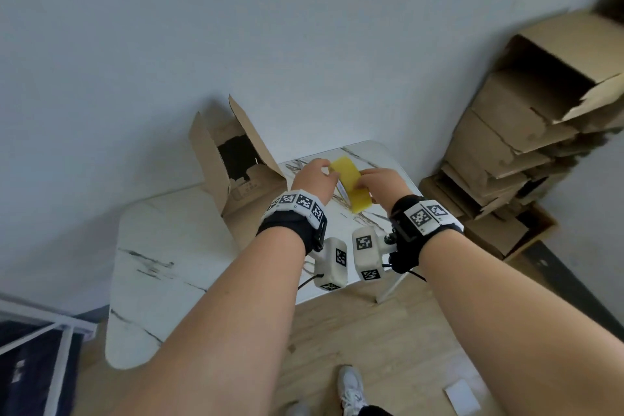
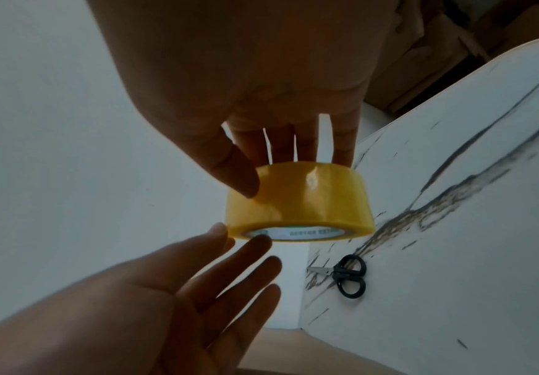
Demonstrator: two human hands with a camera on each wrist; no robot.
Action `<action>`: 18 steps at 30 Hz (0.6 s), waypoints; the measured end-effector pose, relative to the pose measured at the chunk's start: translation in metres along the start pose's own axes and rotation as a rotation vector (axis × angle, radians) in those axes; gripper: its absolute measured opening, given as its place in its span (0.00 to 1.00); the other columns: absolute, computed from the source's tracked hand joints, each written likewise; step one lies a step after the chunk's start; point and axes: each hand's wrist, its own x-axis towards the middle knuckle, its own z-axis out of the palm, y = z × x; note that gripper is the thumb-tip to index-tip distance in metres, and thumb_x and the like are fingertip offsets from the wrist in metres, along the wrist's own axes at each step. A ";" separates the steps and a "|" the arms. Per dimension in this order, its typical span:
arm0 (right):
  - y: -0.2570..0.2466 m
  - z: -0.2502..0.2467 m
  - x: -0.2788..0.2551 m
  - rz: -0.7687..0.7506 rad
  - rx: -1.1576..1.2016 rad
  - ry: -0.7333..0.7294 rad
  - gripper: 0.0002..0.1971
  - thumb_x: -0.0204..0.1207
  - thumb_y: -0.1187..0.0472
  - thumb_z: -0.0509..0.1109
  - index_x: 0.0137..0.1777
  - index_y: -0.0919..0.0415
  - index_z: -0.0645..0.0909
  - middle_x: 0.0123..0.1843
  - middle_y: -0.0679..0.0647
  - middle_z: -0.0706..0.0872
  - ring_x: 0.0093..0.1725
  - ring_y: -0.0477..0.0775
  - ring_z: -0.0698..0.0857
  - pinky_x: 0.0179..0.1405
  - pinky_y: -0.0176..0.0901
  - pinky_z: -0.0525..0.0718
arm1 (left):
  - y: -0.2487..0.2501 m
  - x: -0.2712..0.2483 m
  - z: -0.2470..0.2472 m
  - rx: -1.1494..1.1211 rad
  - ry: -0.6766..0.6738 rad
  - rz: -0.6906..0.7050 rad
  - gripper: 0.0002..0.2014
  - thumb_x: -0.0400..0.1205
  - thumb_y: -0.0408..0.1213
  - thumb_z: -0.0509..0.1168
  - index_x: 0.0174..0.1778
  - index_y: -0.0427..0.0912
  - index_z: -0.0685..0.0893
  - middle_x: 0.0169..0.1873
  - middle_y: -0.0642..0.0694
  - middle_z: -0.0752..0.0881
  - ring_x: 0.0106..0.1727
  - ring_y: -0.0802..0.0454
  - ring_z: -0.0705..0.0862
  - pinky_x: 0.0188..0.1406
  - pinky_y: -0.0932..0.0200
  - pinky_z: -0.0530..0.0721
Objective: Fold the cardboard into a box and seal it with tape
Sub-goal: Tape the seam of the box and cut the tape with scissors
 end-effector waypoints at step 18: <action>-0.042 -0.017 -0.010 0.077 0.272 -0.019 0.08 0.76 0.70 0.62 0.54 0.67 0.78 0.55 0.63 0.82 0.52 0.62 0.83 0.60 0.53 0.84 | 0.048 -0.022 -0.024 -0.428 0.027 0.008 0.24 0.78 0.30 0.69 0.72 0.38 0.77 0.49 0.31 0.89 0.38 0.42 0.89 0.49 0.52 0.90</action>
